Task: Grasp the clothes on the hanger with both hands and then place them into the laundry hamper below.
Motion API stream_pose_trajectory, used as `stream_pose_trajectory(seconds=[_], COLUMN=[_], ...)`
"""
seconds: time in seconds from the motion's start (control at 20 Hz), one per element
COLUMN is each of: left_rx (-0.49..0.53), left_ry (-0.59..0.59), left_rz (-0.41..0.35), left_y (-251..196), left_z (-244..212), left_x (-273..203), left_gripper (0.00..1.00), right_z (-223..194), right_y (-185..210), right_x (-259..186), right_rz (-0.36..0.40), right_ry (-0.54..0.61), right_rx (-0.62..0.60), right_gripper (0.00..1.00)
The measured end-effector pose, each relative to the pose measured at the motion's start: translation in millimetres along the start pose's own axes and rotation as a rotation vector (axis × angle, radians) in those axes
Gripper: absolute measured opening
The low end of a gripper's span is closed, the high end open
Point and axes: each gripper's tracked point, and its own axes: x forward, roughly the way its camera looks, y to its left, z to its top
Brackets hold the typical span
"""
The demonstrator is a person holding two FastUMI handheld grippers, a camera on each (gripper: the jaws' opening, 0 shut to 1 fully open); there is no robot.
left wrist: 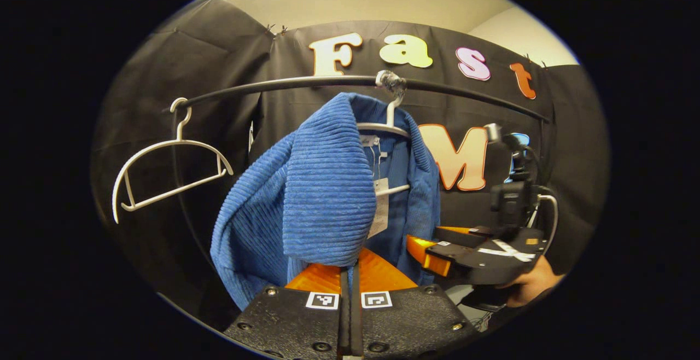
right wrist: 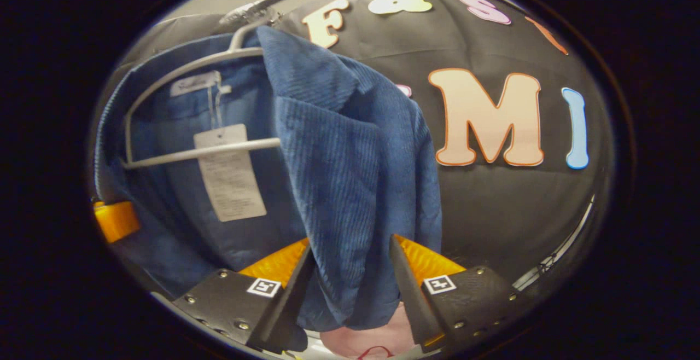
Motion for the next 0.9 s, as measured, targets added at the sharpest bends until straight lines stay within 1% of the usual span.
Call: stream_pose_trajectory(seconds=[0.05, 0.15, 0.2, 0.25, 0.3, 0.35, 0.4, 0.45, 0.5, 0.55, 0.6, 0.65, 0.7, 0.75, 0.8, 0.85, 0.9], left_rx=[0.010, 0.046, 0.063, 0.071, 0.070, 0.066, 0.064, 0.064, 0.065, 0.064, 0.058, 0.053, 0.050, 0.047, 0.044, 0.038, 0.031], left_ry=[-0.002, 0.001, 0.005, 0.013, 0.023, 0.026, 0.031, 0.034, 0.035, 0.032, 0.026, 0.022, 0.019, 0.013, 0.012, 0.005, -0.005], left_rz=[-0.005, -0.011, -0.007, -0.006, -0.005, -0.001, 0.002, 0.003, 0.002, 0.001, -0.002, -0.008, -0.009, -0.005, 0.002, 0.009, 0.015], left_y=[-2, -5, -6, -6, -6, -5, -4, -5, -7, -8, -8, -9, -8, -4, -1, 3, 8], left_z=[2, 1, -1, -3, -5, -6, -7, -7, -6, -4, 0, 1, 4, 7, 11, 16, 23], left_x=[-5, -10, -11, -10, -9, -11, -11, -11, -11, -12, -14, -18, -23, -27, -30, -34, -39], left_gripper=[0.01, 0.01, 0.00, 0.01, 0.00, 0.01, 0.01, 0.01, 0.01, 0.01, 0.00, 0.01, 0.01, 0.01, 0.01, 0.01, 0.01], right_z=[1, 5, 13, 20, 24, 25, 23, 23, 22, 24, 18, 29, 31, 31, 31, 38, 44], right_y=[1, 14, 14, 7, -1, -3, -1, 4, 10, 11, 10, 1, -2, 3, -2, -11, -14], right_x=[3, 5, 4, 4, 3, 4, 3, 6, 8, 10, 7, 2, -5, 1, 7, 4, 1], right_rz=[0.003, 0.068, 0.073, 0.036, -0.013, -0.033, -0.041, -0.032, -0.015, -0.012, -0.002, -0.051, -0.052, -0.032, -0.049, -0.082, -0.090], right_ry=[0.006, 0.001, -0.027, -0.060, -0.086, -0.094, -0.100, -0.101, -0.104, -0.111, -0.120, -0.147, -0.156, -0.146, -0.148, -0.178, -0.199], right_rx=[0.009, 0.049, 0.068, 0.075, 0.061, 0.037, 0.009, -0.008, -0.015, -0.025, -0.031, -0.020, -0.003, 0.008, -0.005, -0.028, -0.049], right_gripper=[0.80, 0.65, 0.58, 0.51, 0.57, 0.57, 0.58, 0.58, 0.58, 0.51, 0.51, 0.51, 0.27, 0.03, 0.11, 0.11, 0.01])
